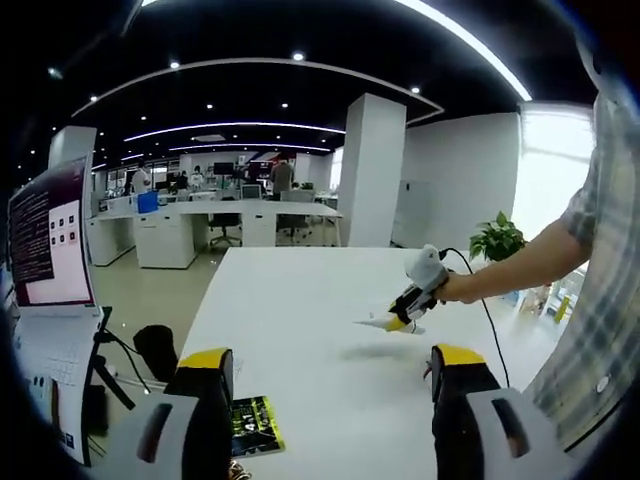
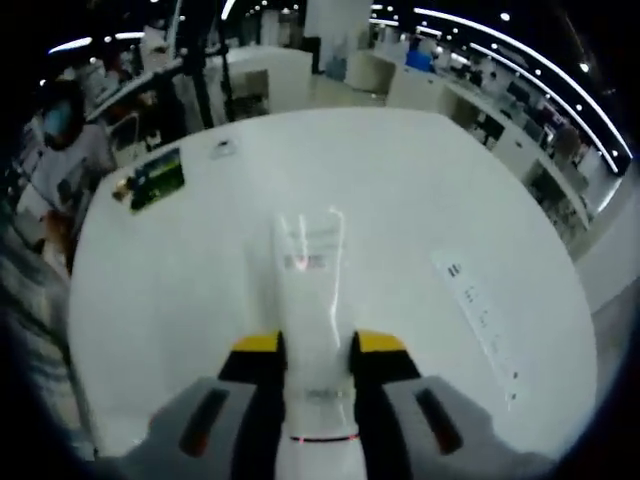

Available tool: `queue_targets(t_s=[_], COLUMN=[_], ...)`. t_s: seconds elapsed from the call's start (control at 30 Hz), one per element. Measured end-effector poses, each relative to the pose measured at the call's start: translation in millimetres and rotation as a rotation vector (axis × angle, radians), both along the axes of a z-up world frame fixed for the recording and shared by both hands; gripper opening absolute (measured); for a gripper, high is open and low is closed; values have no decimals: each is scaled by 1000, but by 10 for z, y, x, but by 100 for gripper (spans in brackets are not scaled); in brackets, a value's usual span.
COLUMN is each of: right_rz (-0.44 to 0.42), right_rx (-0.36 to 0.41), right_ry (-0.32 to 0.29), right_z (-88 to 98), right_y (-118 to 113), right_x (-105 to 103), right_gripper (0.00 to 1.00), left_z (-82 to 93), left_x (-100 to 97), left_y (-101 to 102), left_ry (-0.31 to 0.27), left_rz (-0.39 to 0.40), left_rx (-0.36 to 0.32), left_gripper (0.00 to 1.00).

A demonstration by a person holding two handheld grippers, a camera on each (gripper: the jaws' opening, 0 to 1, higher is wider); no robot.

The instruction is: Arrange the skincare products in the storage area until every visible bottle or jar stands upright without overlapping.

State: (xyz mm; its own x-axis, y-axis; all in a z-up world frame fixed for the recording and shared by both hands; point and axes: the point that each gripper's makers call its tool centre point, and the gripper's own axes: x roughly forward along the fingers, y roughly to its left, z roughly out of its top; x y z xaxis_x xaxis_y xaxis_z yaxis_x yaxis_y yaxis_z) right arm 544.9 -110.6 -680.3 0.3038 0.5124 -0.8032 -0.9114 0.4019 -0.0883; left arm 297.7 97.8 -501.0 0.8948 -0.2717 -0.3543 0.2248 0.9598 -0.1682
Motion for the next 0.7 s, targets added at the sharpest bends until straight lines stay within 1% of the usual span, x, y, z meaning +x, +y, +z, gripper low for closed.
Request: queue_targets(t_s=[0.1,0.17,0.3,0.37,0.43,0.53,0.6,0.7], right_rz=[-5,-11,-37,-41,-52,-60,-80,-90], right_rx=[28,44,108,124,153,175,216,244], right_ry=[-14,-16,-13,-15,-9,-7,8,17], right_z=[95,138,249,281,321,354,397,431], right_y=[26,39,91,107,136,158,193,231], right_x=[-78,-124,-249,-309,-400,-519,-621,-780], right_gripper=[23,23,23,23,23,23,23,23], left_z=[0,3,0,-5,-14,-23,-21,-28], left_x=[-16,-27,-57,-74,-96,-128,-142,-163], left_y=[-27,-45,-72,-83,-95,-102,-105,-111], left_ry=[-2,-6,-12,-12,-12,-15,-18,-20], left_rz=[-9,-14,-20,-24,-28,-30,-30,-31], left_rx=[-3,-8,-19,-24,-29,-39,-45,-54], left_gripper=[84,84,84,83,83,83,83,82])
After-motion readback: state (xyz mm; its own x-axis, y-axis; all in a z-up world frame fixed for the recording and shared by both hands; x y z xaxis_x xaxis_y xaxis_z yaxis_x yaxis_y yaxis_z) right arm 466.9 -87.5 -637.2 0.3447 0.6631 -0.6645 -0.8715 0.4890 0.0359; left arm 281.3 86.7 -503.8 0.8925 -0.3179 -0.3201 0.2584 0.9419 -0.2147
